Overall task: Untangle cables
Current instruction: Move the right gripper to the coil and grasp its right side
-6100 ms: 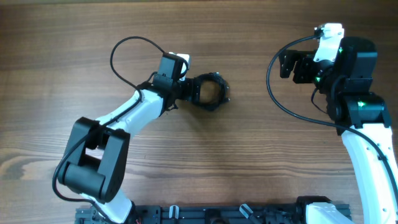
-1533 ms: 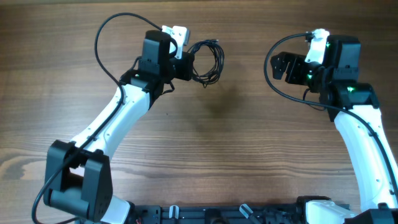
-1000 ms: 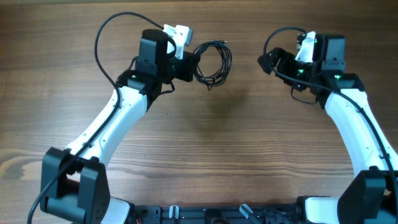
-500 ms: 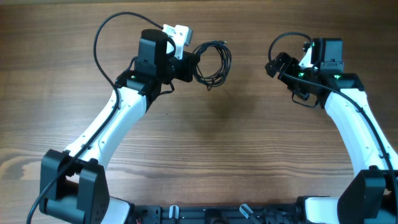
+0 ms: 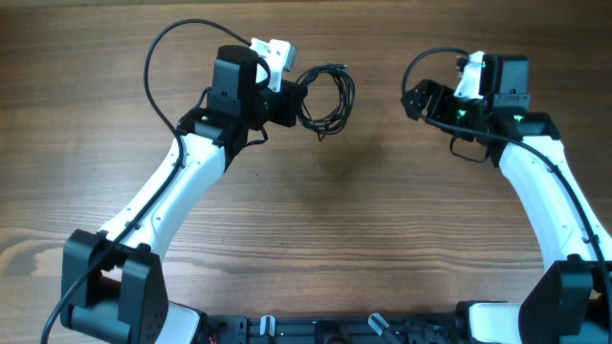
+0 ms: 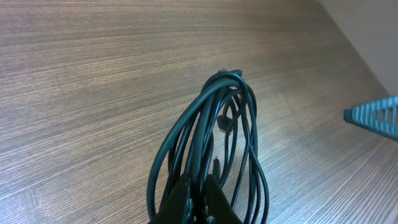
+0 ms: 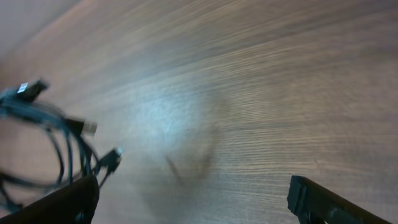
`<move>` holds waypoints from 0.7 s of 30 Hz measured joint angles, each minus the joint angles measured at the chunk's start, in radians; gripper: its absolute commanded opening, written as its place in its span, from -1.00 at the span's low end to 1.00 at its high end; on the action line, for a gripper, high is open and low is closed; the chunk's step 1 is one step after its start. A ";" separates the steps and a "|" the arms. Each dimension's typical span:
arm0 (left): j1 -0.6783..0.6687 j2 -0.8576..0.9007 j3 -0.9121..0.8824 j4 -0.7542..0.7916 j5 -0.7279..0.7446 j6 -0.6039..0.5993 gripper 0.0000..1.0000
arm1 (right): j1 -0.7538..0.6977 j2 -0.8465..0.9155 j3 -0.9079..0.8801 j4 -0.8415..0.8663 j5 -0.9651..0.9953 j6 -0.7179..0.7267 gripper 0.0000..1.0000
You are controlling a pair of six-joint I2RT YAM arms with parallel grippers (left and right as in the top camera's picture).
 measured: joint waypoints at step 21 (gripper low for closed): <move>0.000 0.000 0.000 -0.008 0.128 0.038 -0.89 | 0.004 0.035 0.000 0.028 -0.420 -0.385 0.93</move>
